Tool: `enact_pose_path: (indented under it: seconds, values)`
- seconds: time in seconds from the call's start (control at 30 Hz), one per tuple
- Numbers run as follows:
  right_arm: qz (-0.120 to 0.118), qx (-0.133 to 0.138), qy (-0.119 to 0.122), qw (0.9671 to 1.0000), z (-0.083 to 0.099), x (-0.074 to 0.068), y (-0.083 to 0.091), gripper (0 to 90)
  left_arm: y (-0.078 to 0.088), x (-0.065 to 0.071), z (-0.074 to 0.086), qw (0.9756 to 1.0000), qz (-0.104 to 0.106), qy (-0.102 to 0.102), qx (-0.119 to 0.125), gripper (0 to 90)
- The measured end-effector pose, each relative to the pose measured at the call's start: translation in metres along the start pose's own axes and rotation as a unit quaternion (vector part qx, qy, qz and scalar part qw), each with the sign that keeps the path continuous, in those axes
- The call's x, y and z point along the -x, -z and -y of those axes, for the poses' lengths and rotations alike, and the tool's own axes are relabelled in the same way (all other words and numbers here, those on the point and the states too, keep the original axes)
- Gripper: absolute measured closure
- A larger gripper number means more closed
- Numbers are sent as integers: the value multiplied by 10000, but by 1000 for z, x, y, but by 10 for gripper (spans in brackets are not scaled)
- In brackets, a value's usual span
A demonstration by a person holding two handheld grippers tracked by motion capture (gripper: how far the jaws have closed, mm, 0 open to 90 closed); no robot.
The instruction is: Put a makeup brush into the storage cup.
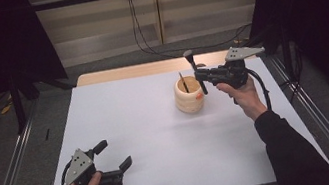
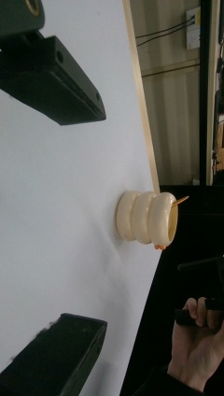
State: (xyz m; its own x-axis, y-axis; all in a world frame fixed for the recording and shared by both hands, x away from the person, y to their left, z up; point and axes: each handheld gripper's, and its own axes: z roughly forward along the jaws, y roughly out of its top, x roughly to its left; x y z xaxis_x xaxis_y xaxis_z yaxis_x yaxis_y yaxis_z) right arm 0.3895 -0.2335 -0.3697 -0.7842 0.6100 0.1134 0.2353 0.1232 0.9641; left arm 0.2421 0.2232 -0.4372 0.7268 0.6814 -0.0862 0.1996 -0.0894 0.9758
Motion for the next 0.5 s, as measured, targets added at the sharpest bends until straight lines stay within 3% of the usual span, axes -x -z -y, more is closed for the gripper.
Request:
enact_pose_path:
  seconds: [0.5]
  values:
    - [196,-10,-64,9998,-2,8,-21,799,0,0,0,10000,-11,20,-4,21]
